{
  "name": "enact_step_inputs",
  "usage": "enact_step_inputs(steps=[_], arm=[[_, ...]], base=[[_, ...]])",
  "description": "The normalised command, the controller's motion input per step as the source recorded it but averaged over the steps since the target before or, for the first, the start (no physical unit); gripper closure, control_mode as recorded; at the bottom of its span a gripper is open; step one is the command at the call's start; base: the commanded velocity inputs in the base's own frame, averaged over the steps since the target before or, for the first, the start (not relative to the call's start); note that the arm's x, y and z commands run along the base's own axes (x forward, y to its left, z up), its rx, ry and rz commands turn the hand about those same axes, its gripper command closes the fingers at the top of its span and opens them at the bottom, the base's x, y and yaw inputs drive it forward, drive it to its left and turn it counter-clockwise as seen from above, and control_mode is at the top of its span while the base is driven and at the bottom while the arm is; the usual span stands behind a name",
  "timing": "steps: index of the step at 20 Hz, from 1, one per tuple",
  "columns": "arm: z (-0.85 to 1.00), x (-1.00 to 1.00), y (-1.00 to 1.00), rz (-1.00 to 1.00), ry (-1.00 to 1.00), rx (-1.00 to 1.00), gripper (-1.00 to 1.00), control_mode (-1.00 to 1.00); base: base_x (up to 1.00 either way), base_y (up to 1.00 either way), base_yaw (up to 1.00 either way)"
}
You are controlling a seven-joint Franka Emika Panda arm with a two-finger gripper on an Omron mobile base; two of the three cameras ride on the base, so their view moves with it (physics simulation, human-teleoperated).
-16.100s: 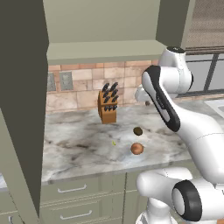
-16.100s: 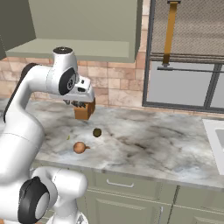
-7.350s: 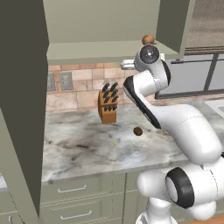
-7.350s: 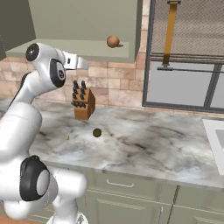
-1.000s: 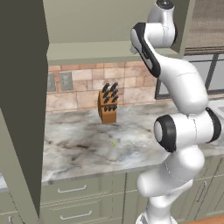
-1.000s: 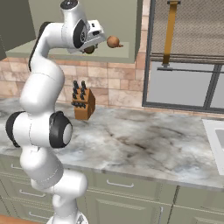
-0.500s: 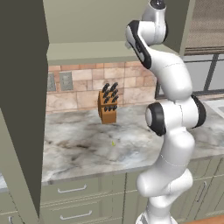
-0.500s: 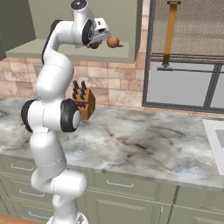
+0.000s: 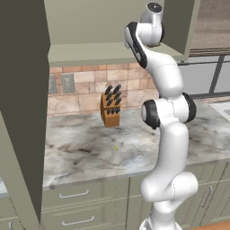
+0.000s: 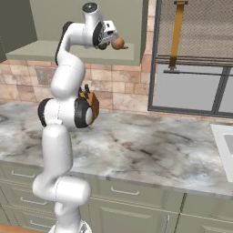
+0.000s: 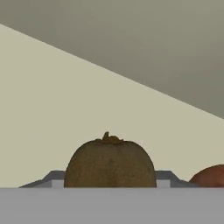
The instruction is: Pick the kiwi, lemon wedge, onion from the counter and place them in the cabinet. Then close the cabinet.
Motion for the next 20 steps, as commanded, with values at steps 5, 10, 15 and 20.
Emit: enact_step_inputs(steps=[5, 10, 15, 20], arm=[[-0.44, -0.67, 0.00, -0.02, -0.01, 0.05, -1.00, -1.00], [-0.89, -1.00, 0.00, -0.09, 0.00, 0.01, -1.00, -1.00], [-1.00, -1.00, 0.00, -0.06, -0.05, 0.00, -1.00, -1.00], [-1.00, -1.00, 0.00, 0.00, -0.57, 0.00, -1.00, -1.00]], base=[[0.00, 0.00, 0.00], [0.00, 0.00, 0.00], [0.00, 0.00, 0.00], [0.00, 0.00, 0.00]])
